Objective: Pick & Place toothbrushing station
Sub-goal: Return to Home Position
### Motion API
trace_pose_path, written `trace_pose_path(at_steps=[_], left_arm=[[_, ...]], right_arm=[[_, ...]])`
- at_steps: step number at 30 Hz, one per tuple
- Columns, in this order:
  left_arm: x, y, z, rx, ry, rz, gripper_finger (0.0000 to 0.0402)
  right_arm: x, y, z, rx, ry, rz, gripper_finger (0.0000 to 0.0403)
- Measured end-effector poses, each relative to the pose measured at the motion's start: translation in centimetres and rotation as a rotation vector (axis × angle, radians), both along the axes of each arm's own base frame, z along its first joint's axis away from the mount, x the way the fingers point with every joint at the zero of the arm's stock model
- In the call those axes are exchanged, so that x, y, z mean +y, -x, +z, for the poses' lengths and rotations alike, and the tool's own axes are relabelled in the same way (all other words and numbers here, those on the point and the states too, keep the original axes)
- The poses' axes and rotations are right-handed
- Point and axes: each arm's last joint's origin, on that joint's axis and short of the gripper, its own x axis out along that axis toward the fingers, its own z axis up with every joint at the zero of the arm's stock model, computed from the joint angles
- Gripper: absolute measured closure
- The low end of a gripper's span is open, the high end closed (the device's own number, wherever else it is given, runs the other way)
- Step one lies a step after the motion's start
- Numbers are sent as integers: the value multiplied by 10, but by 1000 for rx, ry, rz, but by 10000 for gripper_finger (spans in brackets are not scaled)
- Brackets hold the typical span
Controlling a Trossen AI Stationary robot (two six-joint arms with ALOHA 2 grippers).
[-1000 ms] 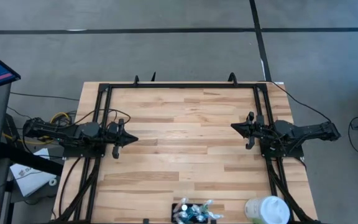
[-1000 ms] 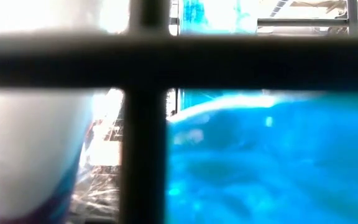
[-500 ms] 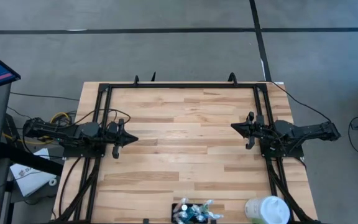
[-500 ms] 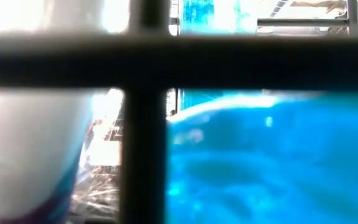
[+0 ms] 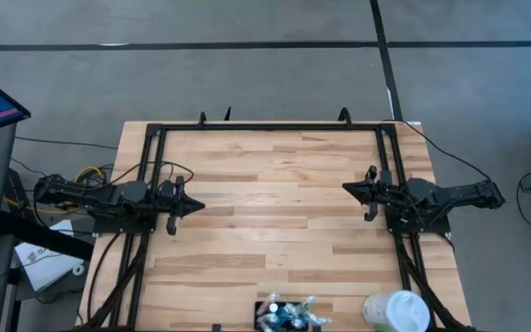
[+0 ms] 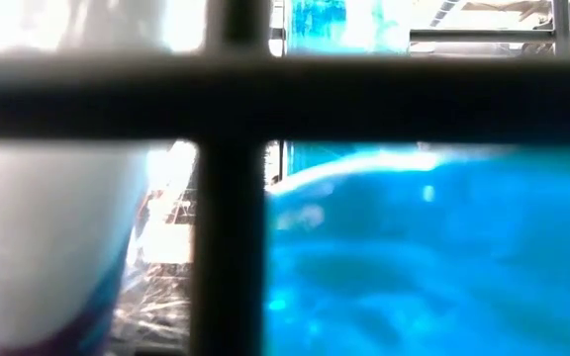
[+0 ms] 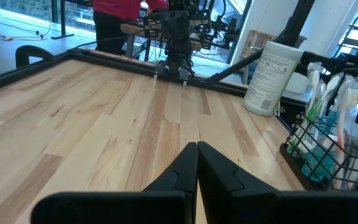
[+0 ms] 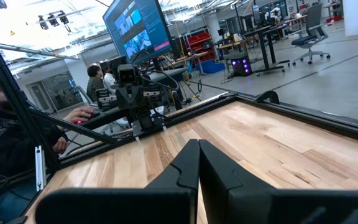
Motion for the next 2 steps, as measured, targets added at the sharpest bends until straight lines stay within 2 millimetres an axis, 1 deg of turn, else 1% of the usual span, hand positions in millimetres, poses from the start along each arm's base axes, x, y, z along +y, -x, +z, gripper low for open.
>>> trace_pose_path(at_steps=[2], left_arm=[[0, 0, 0, -3, 1, 0, 399]], right_arm=[[0, 0, 0, 1, 0, 0, 403]])
